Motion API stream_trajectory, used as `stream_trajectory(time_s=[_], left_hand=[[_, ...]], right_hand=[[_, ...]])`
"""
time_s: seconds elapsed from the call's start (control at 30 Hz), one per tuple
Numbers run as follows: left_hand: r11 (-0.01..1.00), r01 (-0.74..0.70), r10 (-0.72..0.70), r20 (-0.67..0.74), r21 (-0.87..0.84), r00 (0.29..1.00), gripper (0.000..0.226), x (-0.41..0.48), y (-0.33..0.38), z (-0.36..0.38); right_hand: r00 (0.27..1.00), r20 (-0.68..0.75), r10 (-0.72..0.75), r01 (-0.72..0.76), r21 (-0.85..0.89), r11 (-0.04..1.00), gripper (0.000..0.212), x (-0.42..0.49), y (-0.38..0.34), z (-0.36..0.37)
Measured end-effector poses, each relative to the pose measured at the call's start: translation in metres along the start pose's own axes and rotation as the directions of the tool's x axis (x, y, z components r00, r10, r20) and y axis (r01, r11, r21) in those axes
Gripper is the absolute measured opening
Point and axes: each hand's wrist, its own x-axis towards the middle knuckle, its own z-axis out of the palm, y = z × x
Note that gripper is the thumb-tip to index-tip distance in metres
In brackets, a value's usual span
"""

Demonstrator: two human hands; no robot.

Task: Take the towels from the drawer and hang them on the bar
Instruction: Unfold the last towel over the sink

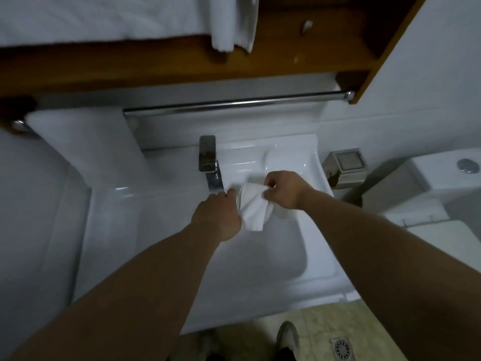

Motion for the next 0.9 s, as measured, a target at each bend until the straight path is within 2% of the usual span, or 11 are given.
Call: stream_trajectory(time_s=[0.07,0.17,0.23,0.33,0.43,0.57,0.73,0.9], left_hand=[[0.997,-0.018,0.018,0.003,-0.073,1.000,0.054,-0.024,0.003,-0.028],[0.997,-0.033,0.028,-0.070,-0.073,0.997,0.056,-0.051,-0.001,-0.071],[0.997,-0.002,-0.010,-0.139,-0.082,0.990,0.057,-0.066,-0.011,-0.105],[0.993,0.069,-0.089,-0.228,-0.096,0.970,0.068,-0.089,-0.025,-0.152],[0.990,0.072,-0.108,-0.326,-0.123,0.939,0.075,-0.109,-0.031,-0.179],[0.994,-0.005,-0.038,-0.381,-0.111,0.924,0.084,-0.125,-0.019,-0.196],[0.979,-0.184,0.121,-0.472,-0.090,0.874,0.086,-0.137,0.019,-0.212],[0.923,-0.271,0.119,-0.468,-0.272,0.876,0.083,-0.146,0.059,-0.222]], right_hand=[[1.000,-0.001,-0.028,0.028,0.057,0.998,0.010,-0.016,-0.015,-0.038],[0.997,-0.001,-0.079,0.078,0.138,0.987,0.010,-0.042,-0.033,-0.086],[0.993,-0.040,-0.110,0.116,0.210,0.971,0.006,-0.061,-0.045,-0.111],[0.982,-0.134,-0.132,0.171,0.345,0.923,0.012,-0.087,-0.059,-0.139],[0.973,-0.163,-0.163,0.222,0.466,0.856,0.009,-0.108,-0.073,-0.154],[0.963,-0.197,-0.182,0.264,0.571,0.778,0.016,-0.130,-0.091,-0.166],[0.947,-0.231,-0.223,0.317,0.562,0.764,0.012,-0.147,-0.112,-0.181],[0.926,-0.286,-0.248,0.372,0.562,0.739,0.014,-0.161,-0.126,-0.192]])
